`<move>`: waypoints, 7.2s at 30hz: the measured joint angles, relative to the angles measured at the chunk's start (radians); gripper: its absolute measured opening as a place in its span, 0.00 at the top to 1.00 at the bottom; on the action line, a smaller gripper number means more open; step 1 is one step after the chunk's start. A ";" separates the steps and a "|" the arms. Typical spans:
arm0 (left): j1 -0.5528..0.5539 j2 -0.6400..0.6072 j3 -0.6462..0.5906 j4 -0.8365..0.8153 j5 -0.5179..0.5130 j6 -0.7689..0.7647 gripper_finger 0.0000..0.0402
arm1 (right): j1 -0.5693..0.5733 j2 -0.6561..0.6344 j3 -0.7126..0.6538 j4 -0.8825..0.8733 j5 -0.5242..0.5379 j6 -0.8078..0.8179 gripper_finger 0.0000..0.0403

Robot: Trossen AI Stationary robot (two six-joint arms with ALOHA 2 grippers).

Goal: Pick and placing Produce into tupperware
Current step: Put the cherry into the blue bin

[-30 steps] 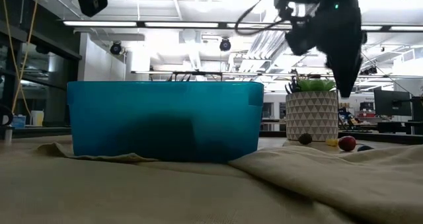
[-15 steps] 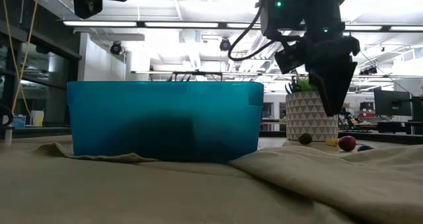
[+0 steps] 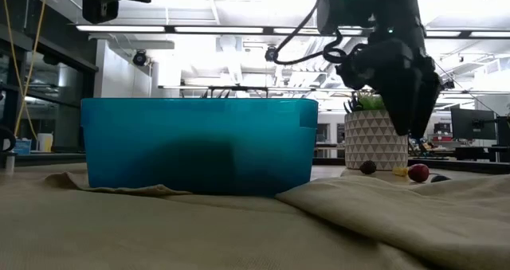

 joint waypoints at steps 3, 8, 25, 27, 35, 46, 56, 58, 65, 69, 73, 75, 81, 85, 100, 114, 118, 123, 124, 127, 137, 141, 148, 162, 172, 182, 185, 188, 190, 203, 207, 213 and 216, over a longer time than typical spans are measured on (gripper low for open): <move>0.000 0.000 0.000 0.000 0.000 0.031 0.61 | 0.006 0.000 0.000 0.018 -0.002 0.095 0.29; 0.000 0.000 0.000 -0.001 0.000 0.080 0.61 | 0.006 0.000 0.000 0.021 -0.002 0.241 0.29; 0.000 0.000 0.000 -0.004 0.000 0.239 0.61 | 0.005 0.000 0.000 0.031 0.006 0.636 0.29; 0.000 0.000 0.000 -0.009 0.003 0.259 0.61 | 0.005 0.000 0.000 0.032 0.005 0.668 0.29; 0.000 0.000 0.000 -0.048 0.011 0.297 0.61 | 0.005 0.001 0.000 0.035 0.007 0.761 0.37; 0.000 0.000 0.000 -0.136 0.012 0.302 0.61 | 0.018 0.003 -0.110 0.156 -0.030 0.813 0.37; 0.000 0.000 0.000 -0.136 0.012 0.310 0.61 | -0.003 0.003 -0.119 0.143 -0.014 0.799 0.37; 0.000 0.000 0.000 -0.135 0.012 0.323 0.61 | -0.015 0.003 -0.119 0.144 -0.012 0.789 0.37; 0.000 0.000 0.000 -0.135 0.012 0.325 0.61 | -0.043 0.003 -0.119 0.146 -0.009 0.755 0.38; 0.000 0.000 0.000 -0.135 0.012 0.325 0.61 | -0.040 0.003 -0.123 0.153 -0.016 0.758 0.38; 0.000 0.000 0.000 -0.135 0.012 0.325 0.61 | -0.040 0.003 -0.147 0.174 -0.033 0.765 0.38; 0.000 0.000 0.000 -0.137 0.012 0.325 0.61 | -0.038 0.003 -0.152 0.192 -0.034 0.775 0.38; 0.000 0.000 0.000 -0.149 0.012 0.330 0.61 | -0.033 0.003 -0.152 0.198 -0.027 0.791 0.38; 0.000 0.000 0.000 -0.149 0.011 0.333 0.61 | -0.033 0.003 -0.152 0.194 -0.027 0.791 0.38; 0.000 0.000 0.000 -0.149 0.011 0.335 0.61 | -0.028 0.003 -0.169 0.207 -0.042 0.802 0.38; 0.000 0.000 0.000 -0.156 0.011 0.348 0.61 | -0.013 0.003 -0.197 0.243 -0.044 0.844 0.43; 0.000 0.000 0.000 -0.156 0.011 0.349 0.61 | -0.013 0.003 -0.197 0.244 -0.044 0.844 0.49; 0.000 0.000 0.000 -0.156 0.011 0.349 0.61 | -0.013 0.003 -0.197 0.244 -0.044 0.844 0.54; 0.000 0.000 0.000 -0.156 0.011 0.349 0.61 | -0.013 0.003 -0.197 0.244 -0.044 0.844 0.54; 0.000 0.000 0.000 -0.156 0.011 0.349 0.61 | -0.014 0.003 -0.197 0.244 -0.044 0.844 0.55; 0.000 0.000 0.000 -0.156 0.011 0.349 0.61 | -0.013 0.003 -0.197 0.248 -0.044 0.844 0.65; 0.000 0.000 0.000 -0.156 0.011 0.350 0.61 | -0.013 0.003 -0.197 0.248 -0.044 0.844 0.68; 0.000 0.000 0.000 -0.156 0.011 0.350 0.61 | -0.013 0.003 -0.197 0.252 -0.044 0.842 0.74; 0.000 0.000 0.000 -0.156 0.011 0.350 0.61 | -0.013 0.003 -0.196 0.266 -0.026 0.835 0.79; 0.000 0.000 0.000 -0.156 0.000 0.377 0.61 | -0.014 0.003 -0.104 0.236 0.046 0.774 0.79; 0.000 0.000 0.000 -0.156 0.000 0.377 0.61 | -0.012 0.003 -0.019 0.221 0.105 0.728 0.79; 0.000 0.000 0.000 -0.156 0.000 0.377 0.61 | -0.012 0.003 0.019 0.219 0.138 0.695 0.79; 0.000 0.000 0.000 -0.156 0.000 0.377 0.61 | -0.015 0.003 0.066 0.220 0.167 0.656 0.79; 0.000 0.000 0.000 -0.156 0.000 0.377 0.61 | -0.020 0.003 0.099 0.219 0.193 0.627 0.79; 0.000 0.000 0.000 -0.156 0.000 0.376 0.61 | -0.102 0.003 0.357 0.137 0.300 0.355 0.79; 0.000 0.000 0.000 -0.156 0.000 0.376 0.61 | -0.126 0.002 0.429 0.109 0.318 0.269 0.79; 0.000 0.000 0.000 -0.156 0.000 0.369 0.61 | -0.155 0.002 0.511 0.101 0.318 0.140 0.79; 0.000 0.000 0.000 -0.156 0.000 0.362 0.61 | -0.169 0.002 0.548 0.101 0.317 0.076 0.79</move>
